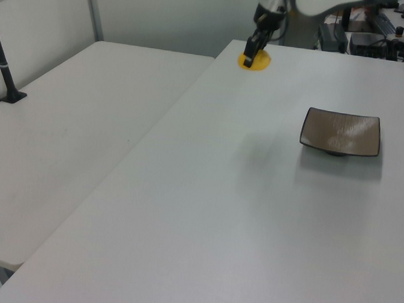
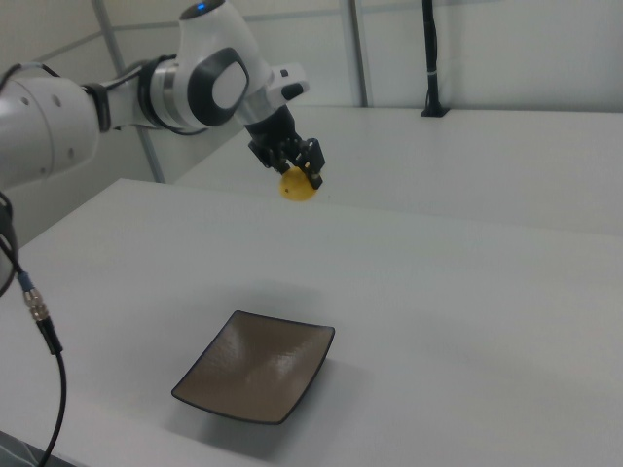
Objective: Put potatoes on a ceramic plate
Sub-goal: 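Lift the potato and carry it over the brown square plate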
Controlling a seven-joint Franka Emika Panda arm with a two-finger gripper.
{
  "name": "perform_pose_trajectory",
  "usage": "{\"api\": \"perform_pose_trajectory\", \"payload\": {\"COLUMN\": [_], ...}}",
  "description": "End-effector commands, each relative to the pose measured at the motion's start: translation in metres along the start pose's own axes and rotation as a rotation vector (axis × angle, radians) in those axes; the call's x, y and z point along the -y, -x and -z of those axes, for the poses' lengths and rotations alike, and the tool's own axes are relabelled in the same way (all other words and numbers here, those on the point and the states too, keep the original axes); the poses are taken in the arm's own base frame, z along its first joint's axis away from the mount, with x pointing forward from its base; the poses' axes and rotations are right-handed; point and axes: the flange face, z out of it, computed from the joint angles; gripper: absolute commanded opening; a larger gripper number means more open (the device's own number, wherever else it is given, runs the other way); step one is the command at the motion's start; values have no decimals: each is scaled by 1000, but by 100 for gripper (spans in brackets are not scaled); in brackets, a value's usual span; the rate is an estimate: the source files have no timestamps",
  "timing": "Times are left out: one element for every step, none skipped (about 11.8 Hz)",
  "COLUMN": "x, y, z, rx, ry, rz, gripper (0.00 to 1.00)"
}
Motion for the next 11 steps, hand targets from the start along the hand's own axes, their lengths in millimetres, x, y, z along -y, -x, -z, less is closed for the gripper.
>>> {"api": "perform_pose_trajectory", "payload": {"x": [-14,-17,-20,-25,-30,-31,-30,-30,-29,-28,-28], "y": [40,51,66,80,95,111,127,140,149,156,165], "z": [53,67,75,80,78,72,63,56,48,37,28], "rx": [138,189,246,282,309,337,371,394,408,429,444], "ry": [-63,-99,-112,-119,-129,-135,-142,-148,-151,-152,-153], "rz": [37,67,92,97,91,96,112,122,125,124,125], "gripper": [23,23,23,23,23,23,23,23,23,23,23]}}
